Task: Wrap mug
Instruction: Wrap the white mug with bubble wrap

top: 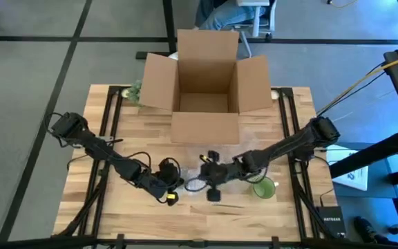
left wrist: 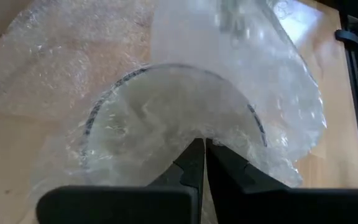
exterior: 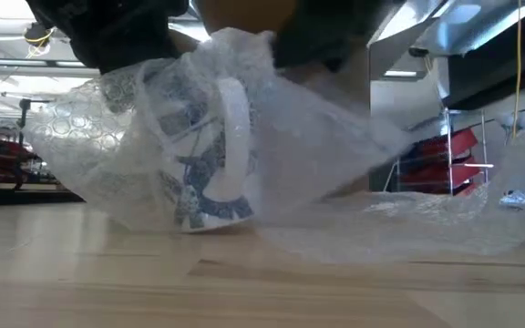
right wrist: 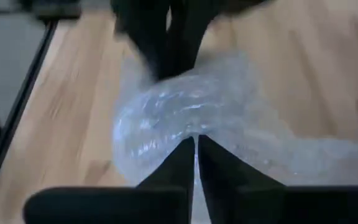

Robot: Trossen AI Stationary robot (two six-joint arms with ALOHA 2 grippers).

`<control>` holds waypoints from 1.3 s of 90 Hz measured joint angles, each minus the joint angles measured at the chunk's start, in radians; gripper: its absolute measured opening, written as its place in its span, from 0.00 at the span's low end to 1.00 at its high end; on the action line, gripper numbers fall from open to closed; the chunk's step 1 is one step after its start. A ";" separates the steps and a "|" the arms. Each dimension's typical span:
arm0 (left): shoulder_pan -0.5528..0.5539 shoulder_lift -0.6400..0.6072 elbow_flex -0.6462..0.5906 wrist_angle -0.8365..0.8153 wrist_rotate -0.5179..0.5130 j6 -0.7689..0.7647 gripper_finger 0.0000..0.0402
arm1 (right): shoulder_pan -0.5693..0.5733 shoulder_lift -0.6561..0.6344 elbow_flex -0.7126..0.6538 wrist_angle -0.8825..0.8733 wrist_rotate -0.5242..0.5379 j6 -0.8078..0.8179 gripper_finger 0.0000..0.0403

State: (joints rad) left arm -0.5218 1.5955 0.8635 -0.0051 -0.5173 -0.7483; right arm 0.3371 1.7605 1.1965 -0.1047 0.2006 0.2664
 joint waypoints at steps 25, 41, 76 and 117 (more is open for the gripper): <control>0.039 0.000 0.000 0.005 0.058 0.005 0.00 | -0.036 0.114 0.120 0.072 -0.065 -0.155 0.01; 0.058 0.000 0.000 0.010 0.095 0.027 0.00 | -0.044 0.213 0.287 -0.229 -0.080 -0.187 0.00; 0.007 -0.125 0.000 0.002 0.113 0.051 0.00 | -0.043 0.253 0.329 -0.348 -0.089 -0.189 0.00; 0.046 -0.044 -0.003 -0.016 0.090 0.101 0.00 | -0.043 0.253 0.328 -0.331 -0.080 -0.192 0.00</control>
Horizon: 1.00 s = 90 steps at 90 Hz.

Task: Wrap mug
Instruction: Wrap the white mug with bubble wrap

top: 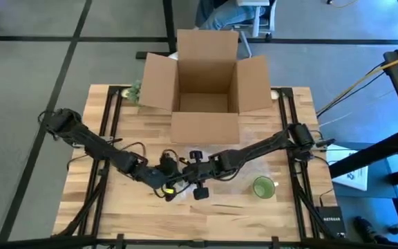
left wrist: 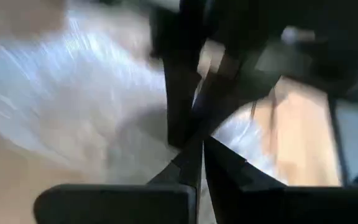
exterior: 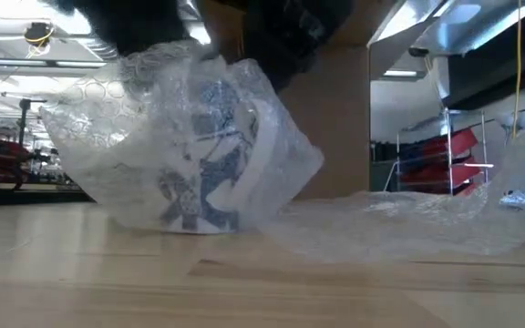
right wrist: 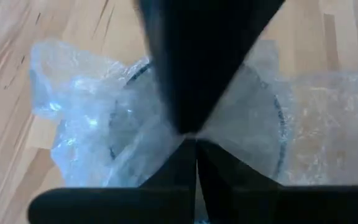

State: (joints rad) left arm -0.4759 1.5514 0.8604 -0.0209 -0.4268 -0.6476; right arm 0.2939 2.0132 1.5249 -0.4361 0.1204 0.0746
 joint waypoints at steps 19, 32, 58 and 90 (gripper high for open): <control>0.004 0.064 0.006 0.004 -0.025 -0.057 0.00 | -0.001 -0.014 -0.002 -0.004 -0.027 0.006 0.00; 0.003 0.065 0.003 0.011 -0.025 -0.041 0.00 | 0.000 -0.047 0.075 -0.121 -0.041 0.030 0.00; 0.002 0.066 0.003 0.006 -0.022 -0.044 0.00 | 0.001 -0.127 0.177 -0.417 0.023 0.101 0.01; 0.003 0.067 0.001 0.025 -0.007 -0.047 0.00 | -0.035 -0.165 -0.186 -0.217 0.269 0.130 0.06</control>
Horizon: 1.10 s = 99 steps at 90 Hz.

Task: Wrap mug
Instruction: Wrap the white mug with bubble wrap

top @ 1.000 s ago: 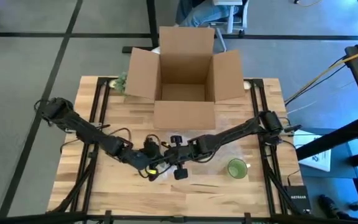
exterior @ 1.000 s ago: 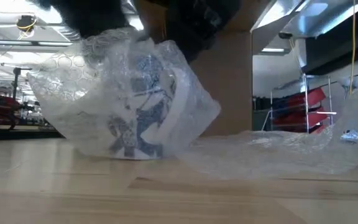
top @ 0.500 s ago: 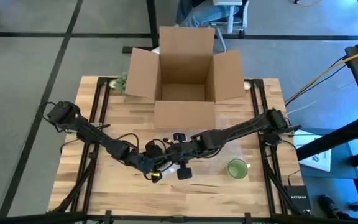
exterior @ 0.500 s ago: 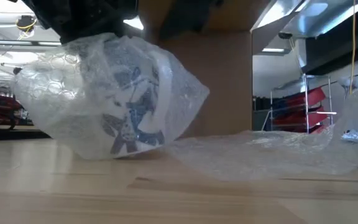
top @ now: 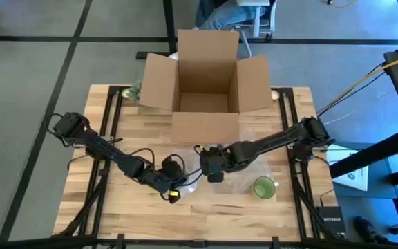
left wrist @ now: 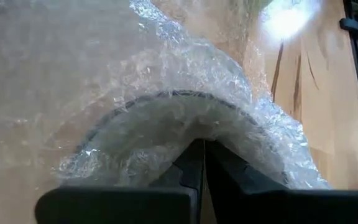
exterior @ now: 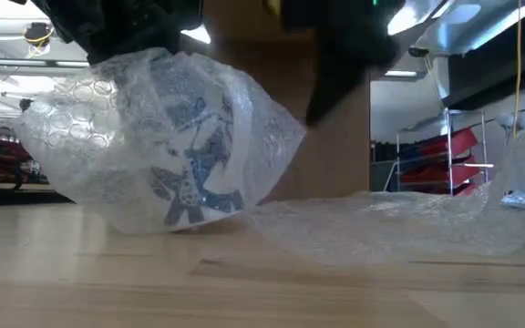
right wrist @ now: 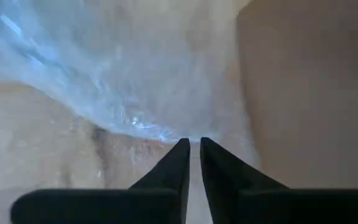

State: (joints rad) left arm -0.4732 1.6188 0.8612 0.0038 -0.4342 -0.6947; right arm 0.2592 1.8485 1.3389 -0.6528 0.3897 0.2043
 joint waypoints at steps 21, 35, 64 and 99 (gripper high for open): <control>0.017 0.001 0.000 0.018 0.026 -0.001 0.00 | 0.017 -0.029 -0.029 0.285 -0.126 -0.002 0.03; 0.032 0.002 -0.001 0.045 0.044 0.015 0.00 | 0.051 -0.017 -0.009 0.430 -0.186 -0.026 0.01; 0.052 0.002 -0.001 0.053 0.071 0.014 0.00 | 0.061 0.083 -0.004 0.570 -0.221 -0.028 0.00; 0.023 -0.050 0.001 0.049 0.095 0.014 0.00 | 0.061 0.089 0.003 0.426 -0.223 0.000 0.00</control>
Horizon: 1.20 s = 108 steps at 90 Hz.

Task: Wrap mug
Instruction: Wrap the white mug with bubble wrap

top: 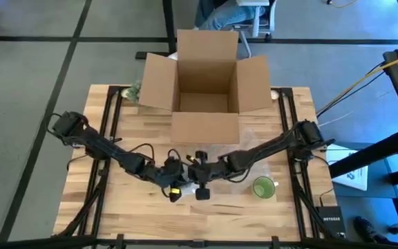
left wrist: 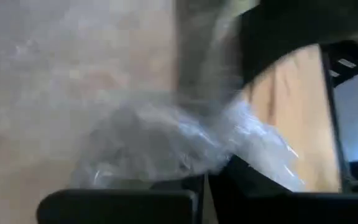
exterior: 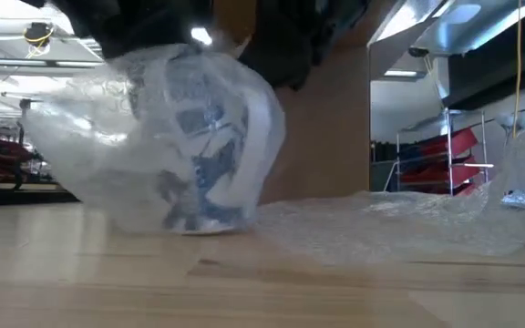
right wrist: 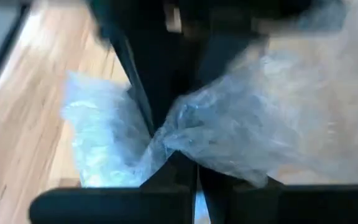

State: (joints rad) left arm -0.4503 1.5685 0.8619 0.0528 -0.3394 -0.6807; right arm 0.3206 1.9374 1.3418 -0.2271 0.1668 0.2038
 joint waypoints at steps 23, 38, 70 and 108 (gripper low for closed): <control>-0.024 -0.097 0.000 -0.021 -0.053 0.033 0.00 | 0.000 0.003 0.021 -0.018 -0.004 -0.025 0.00; -0.018 -0.130 0.002 -0.064 -0.175 0.086 0.00 | 0.000 0.003 0.021 -0.018 -0.004 -0.025 0.00; -0.017 0.031 0.004 -0.062 -0.062 0.059 0.00 | 0.001 0.003 0.021 -0.019 -0.002 -0.029 0.00; -0.013 0.069 0.005 -0.041 -0.050 0.035 0.00 | -0.001 -0.144 0.018 -0.178 -0.038 -0.013 0.00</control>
State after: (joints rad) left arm -0.4637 1.6371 0.8674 0.0123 -0.3897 -0.6460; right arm 0.3200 1.7934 1.3602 -0.4054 0.1292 0.1912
